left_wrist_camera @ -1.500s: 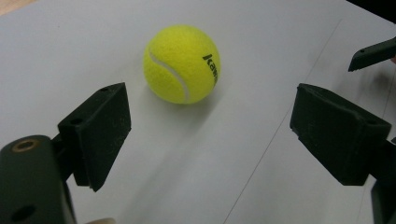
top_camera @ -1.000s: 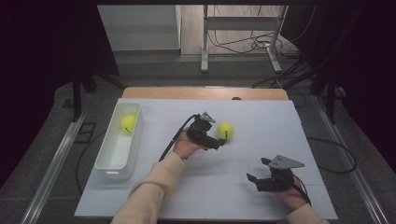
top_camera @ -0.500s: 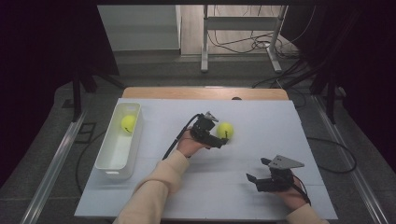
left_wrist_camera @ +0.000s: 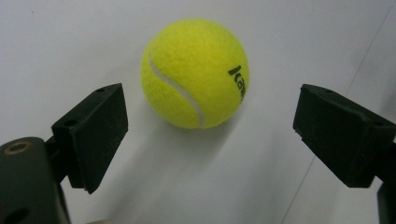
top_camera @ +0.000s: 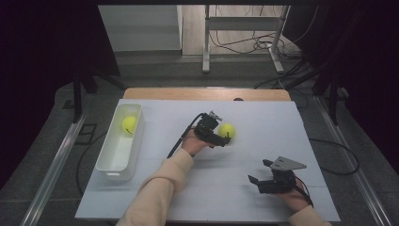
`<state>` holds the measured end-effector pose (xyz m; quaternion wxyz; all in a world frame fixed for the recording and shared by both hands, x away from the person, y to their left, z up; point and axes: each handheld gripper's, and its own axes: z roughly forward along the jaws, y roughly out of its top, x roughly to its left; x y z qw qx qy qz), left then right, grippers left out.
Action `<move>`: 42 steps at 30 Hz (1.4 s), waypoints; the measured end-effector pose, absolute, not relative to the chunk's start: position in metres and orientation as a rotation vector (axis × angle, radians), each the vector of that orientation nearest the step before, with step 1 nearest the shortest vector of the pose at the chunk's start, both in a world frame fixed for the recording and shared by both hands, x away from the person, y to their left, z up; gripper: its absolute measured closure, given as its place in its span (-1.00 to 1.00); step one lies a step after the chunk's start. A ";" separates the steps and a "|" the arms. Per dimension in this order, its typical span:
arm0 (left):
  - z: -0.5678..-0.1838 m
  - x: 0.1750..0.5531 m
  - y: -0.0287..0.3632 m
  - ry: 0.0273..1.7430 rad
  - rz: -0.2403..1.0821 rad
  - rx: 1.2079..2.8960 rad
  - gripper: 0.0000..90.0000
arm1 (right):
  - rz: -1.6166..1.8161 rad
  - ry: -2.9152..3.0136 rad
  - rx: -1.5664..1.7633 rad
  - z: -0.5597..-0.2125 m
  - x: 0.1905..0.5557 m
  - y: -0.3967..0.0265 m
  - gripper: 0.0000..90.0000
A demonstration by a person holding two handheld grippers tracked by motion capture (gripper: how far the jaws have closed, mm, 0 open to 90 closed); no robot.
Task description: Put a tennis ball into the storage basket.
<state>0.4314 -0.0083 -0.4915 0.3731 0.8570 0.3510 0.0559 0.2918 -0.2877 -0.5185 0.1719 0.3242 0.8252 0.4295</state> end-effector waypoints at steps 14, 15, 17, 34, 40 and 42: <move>-0.496 0.440 -0.015 0.911 0.142 2.222 -0.78 | 1.210 2.350 0.915 -0.519 0.292 -0.287 -0.70; -0.497 0.441 -0.015 0.912 0.141 2.223 -0.78 | 1.210 2.350 0.914 -0.519 0.292 -0.287 -0.70; -0.497 0.442 -0.016 0.914 0.141 2.225 -0.78 | 1.210 2.350 0.915 -0.519 0.292 -0.287 -0.70; -0.503 0.451 -0.024 0.937 0.135 2.228 -0.81 | 1.212 2.353 0.908 -0.519 0.292 -0.287 -0.70; -0.505 0.454 -0.028 0.943 0.133 2.229 -0.82 | 1.208 2.356 0.907 -0.519 0.292 -0.287 -0.70; -0.506 0.455 -0.029 0.946 0.135 2.230 -0.82 | 1.209 2.356 0.905 -0.519 0.292 -0.287 -0.70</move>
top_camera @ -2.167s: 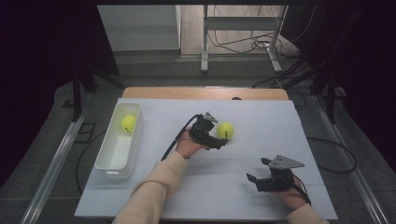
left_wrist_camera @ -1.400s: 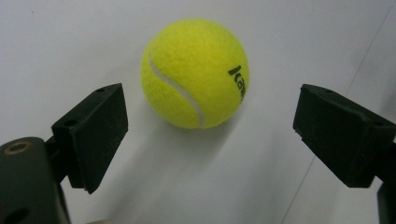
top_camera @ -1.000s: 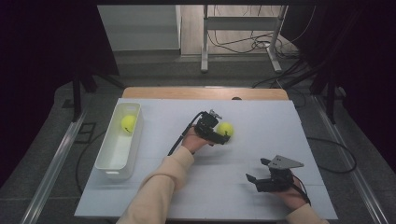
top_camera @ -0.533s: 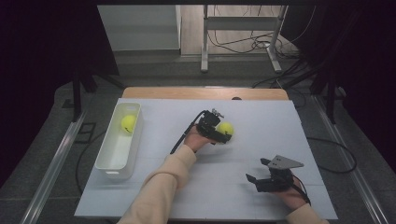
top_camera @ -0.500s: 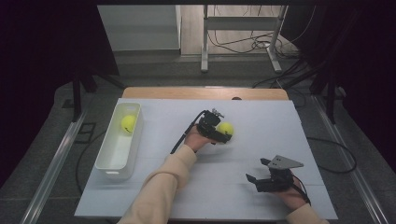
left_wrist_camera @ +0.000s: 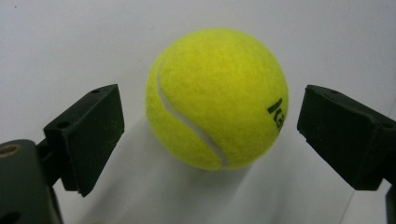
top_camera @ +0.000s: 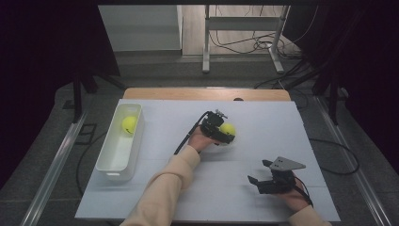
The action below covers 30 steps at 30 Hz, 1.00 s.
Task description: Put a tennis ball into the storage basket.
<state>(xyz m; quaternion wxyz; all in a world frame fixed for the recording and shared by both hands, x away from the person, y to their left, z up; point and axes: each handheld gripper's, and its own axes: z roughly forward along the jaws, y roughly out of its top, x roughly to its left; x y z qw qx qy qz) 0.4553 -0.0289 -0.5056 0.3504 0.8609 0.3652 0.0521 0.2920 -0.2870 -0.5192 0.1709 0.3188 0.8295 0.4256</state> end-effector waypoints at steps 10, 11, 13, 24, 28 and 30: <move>-0.510 0.461 -0.032 0.955 0.141 2.229 -0.82 | 1.205 2.355 0.903 -0.519 0.292 -0.287 -0.70; -0.510 0.461 -0.032 0.956 0.140 2.224 -0.82 | 1.204 2.356 0.903 -0.519 0.292 -0.287 -0.70; -0.510 0.461 -0.032 0.958 0.140 2.222 -0.80 | 1.203 2.356 0.901 -0.519 0.292 -0.287 -0.70; -0.508 0.459 -0.033 0.907 0.154 2.213 -0.40 | 1.208 2.352 0.900 -0.519 0.292 -0.287 -0.70; -0.505 0.457 -0.032 0.912 0.165 2.215 -0.40 | 1.207 2.355 0.897 -0.519 0.292 -0.287 -0.70; -0.503 0.456 -0.032 0.908 0.171 2.216 -0.40 | 1.209 2.353 0.899 -0.519 0.292 -0.288 -0.70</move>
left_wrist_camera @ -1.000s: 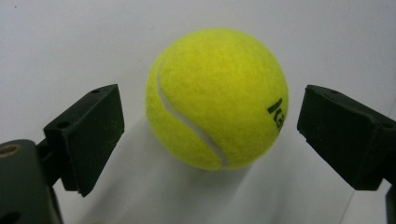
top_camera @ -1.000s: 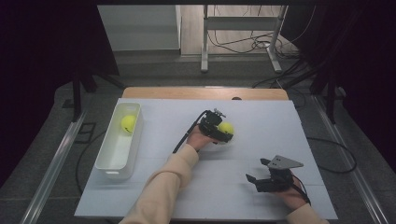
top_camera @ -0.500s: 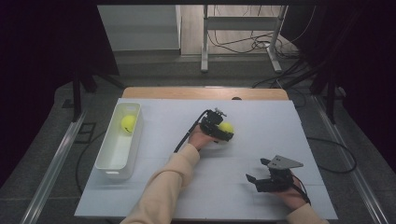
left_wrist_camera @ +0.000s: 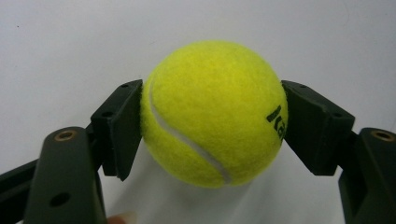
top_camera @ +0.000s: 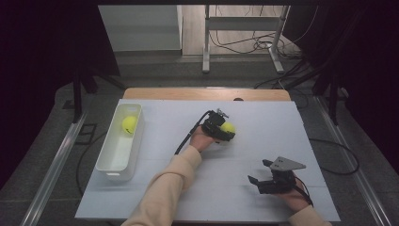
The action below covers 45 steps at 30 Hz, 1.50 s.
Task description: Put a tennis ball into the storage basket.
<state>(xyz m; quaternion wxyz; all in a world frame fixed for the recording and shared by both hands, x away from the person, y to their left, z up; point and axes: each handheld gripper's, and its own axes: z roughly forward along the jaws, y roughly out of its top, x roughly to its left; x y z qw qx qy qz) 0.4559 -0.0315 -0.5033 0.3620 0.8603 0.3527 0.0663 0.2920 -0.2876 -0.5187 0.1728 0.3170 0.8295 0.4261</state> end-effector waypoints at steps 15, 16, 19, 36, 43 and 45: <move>-0.493 0.444 -0.015 0.902 0.190 2.193 -0.40 | 1.209 2.347 0.902 -0.518 0.292 -0.288 -0.70; -0.493 0.444 -0.015 0.902 0.190 2.193 -0.40 | 1.209 2.347 0.902 -0.518 0.292 -0.288 -0.70; -0.491 0.441 -0.011 0.902 0.198 2.184 -0.40 | 1.207 2.344 0.906 -0.518 0.292 -0.288 -0.70; -0.482 0.420 0.013 0.882 0.218 2.137 -0.40 | 1.199 2.334 0.912 -0.518 0.292 -0.289 -0.70; -0.480 0.409 0.021 0.863 0.223 2.124 -0.40 | 1.187 2.329 0.913 -0.517 0.292 -0.290 -0.70; -0.479 0.408 0.024 0.869 0.225 2.112 -0.40 | 1.187 2.328 0.912 -0.517 0.292 -0.290 -0.70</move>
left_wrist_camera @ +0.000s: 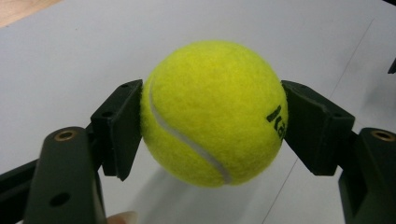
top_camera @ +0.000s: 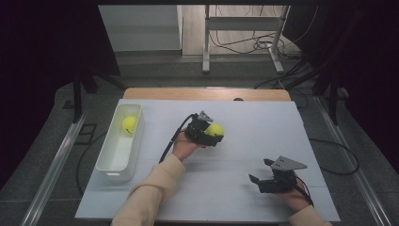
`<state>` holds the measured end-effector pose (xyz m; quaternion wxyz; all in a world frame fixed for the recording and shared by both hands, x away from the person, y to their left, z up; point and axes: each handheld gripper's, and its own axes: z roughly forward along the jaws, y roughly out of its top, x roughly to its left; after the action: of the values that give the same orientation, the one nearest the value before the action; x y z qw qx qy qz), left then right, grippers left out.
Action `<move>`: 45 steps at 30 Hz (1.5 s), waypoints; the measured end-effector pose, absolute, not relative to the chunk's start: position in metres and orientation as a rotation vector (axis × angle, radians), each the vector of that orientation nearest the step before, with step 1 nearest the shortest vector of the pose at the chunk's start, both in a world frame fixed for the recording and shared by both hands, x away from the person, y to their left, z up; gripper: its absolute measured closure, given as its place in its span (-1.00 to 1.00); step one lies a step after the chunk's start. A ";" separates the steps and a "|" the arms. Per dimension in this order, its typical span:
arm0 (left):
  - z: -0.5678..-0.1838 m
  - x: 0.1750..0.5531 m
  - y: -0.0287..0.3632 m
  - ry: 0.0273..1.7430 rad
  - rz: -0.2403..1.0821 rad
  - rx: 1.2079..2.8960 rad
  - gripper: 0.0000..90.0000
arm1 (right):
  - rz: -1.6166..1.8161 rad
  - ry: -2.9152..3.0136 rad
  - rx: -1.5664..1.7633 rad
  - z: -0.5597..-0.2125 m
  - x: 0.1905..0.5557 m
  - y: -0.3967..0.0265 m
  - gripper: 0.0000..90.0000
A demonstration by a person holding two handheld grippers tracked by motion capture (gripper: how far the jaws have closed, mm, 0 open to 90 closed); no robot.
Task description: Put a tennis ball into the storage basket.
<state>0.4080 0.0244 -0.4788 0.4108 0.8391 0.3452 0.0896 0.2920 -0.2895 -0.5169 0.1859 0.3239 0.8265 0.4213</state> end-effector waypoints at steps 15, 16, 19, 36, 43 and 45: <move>-0.478 0.400 0.047 0.909 0.233 2.076 -0.40 | 1.190 2.325 0.911 -0.517 0.292 -0.289 -0.70; -0.478 0.399 0.048 0.909 0.234 2.077 -0.40 | 1.189 2.325 0.910 -0.517 0.292 -0.289 -0.70; -0.478 0.398 0.051 0.911 0.238 2.075 -0.40 | 1.195 2.322 0.911 -0.517 0.292 -0.289 -0.70; -0.467 0.381 0.078 0.923 0.261 2.027 -0.40 | 1.182 2.311 0.912 -0.517 0.291 -0.289 -0.70; -0.461 0.375 0.084 0.912 0.270 2.016 -0.40 | 1.183 2.310 0.910 -0.517 0.291 -0.289 -0.70; -0.459 0.373 0.085 0.910 0.277 2.016 -0.40 | 1.182 2.311 0.908 -0.517 0.291 -0.288 -0.70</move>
<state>0.3734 0.0855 -0.4588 0.4406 0.8119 0.3663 0.1117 0.2910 -0.2885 -0.5173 0.1945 0.3240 0.8244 0.4214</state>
